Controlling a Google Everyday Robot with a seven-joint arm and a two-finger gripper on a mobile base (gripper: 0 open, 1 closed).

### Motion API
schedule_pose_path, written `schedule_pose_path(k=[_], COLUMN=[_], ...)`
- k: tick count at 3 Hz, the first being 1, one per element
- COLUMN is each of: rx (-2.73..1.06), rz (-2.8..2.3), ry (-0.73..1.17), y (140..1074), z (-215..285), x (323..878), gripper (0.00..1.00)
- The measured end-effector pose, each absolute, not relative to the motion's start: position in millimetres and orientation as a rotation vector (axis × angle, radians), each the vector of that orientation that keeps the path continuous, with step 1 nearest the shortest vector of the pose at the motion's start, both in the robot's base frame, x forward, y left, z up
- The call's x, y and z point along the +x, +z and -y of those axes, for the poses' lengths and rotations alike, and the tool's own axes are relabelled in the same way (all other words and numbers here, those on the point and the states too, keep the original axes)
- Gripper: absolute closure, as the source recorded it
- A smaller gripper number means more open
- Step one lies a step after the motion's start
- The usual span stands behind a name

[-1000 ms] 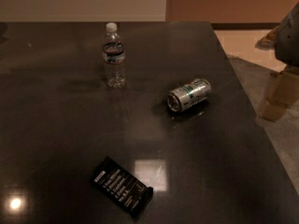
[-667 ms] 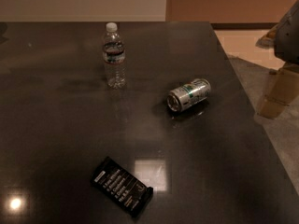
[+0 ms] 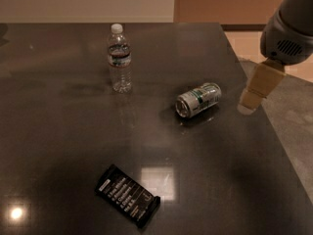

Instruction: Place 7up can upright

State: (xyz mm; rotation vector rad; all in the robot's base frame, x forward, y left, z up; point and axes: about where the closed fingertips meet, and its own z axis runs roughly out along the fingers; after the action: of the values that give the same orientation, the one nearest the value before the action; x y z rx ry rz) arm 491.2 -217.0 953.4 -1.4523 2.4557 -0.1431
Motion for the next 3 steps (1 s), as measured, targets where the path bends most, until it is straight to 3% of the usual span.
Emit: schedule_pose_path(k=[2,3], rx=[-1.118,-0.887], rz=[-2.649,-2.745], ry=[-0.289,-0.258], y=[923.2,913.8], z=[205.6,204.3], x=[538.1,557.1], gripper=[0.00,0.00])
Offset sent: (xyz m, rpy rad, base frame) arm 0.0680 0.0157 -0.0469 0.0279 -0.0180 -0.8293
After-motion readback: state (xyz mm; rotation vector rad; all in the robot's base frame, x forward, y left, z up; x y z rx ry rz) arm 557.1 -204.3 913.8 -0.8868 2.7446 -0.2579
